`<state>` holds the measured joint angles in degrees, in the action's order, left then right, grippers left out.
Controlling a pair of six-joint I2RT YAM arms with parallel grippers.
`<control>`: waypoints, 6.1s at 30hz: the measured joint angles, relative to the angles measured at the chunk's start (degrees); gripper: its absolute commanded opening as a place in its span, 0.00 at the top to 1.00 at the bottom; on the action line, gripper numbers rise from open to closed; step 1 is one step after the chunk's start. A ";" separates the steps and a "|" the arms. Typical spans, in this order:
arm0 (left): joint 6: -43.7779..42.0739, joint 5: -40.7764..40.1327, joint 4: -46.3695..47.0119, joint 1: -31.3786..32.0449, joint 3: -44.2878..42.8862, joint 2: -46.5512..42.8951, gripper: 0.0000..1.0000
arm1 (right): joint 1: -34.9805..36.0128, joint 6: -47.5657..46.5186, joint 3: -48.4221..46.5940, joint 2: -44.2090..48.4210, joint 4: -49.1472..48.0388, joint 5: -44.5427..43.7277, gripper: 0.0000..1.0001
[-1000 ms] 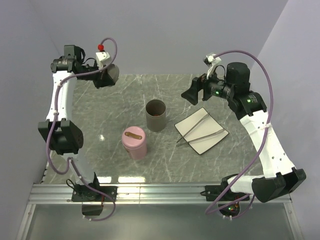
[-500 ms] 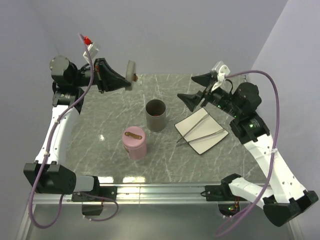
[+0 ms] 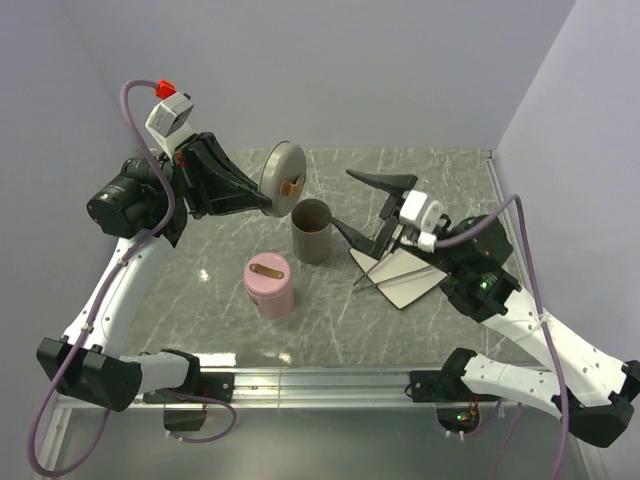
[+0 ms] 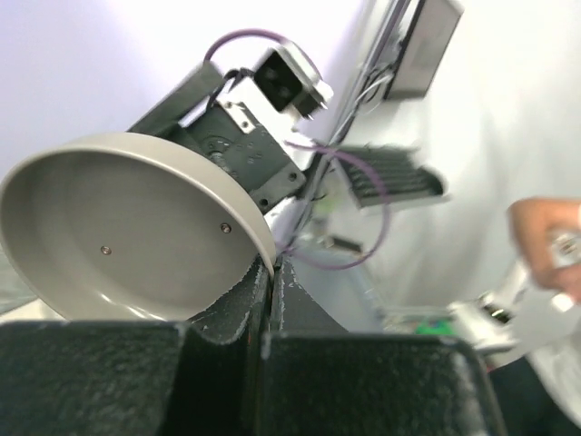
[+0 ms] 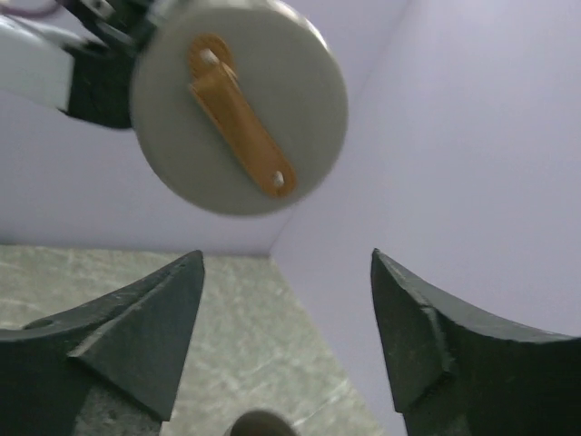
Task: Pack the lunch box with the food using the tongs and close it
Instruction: Pick up the box lid from the center of the board, then close the box lid on the packing box.
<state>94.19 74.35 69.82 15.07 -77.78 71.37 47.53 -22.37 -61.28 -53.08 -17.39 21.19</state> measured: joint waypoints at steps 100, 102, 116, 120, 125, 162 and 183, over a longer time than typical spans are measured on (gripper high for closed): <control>-73.96 -42.60 -95.34 -3.28 -7.69 -8.07 0.01 | -10.34 0.48 -61.31 -61.22 70.66 -3.17 1.00; -73.68 -42.10 -95.36 -4.22 -7.45 -7.54 0.01 | -10.34 0.68 -61.27 -61.51 71.45 -3.15 1.00; -72.00 -38.01 -95.32 -6.62 -5.55 -5.75 0.01 | -10.45 2.34 -60.63 -62.58 71.45 -3.15 1.00; -71.95 -37.55 -95.19 -6.71 -5.11 -5.75 0.01 | -10.45 2.62 -60.08 -62.95 71.58 -2.97 1.00; -71.93 -37.31 -94.88 -6.80 -4.90 -5.77 0.01 | -10.45 2.93 -59.34 -63.21 71.45 -2.56 1.00; -71.82 -35.12 -94.07 -7.02 -2.03 -6.27 0.01 | -11.21 3.54 -59.56 -65.53 72.22 1.62 1.00; -70.97 -34.23 -93.20 -7.06 -0.94 -6.78 0.01 | -12.20 4.57 -60.98 -65.57 72.78 4.50 1.00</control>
<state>23.22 40.12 -23.38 8.01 -78.72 64.60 35.33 -17.80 -122.26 -118.65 55.40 25.69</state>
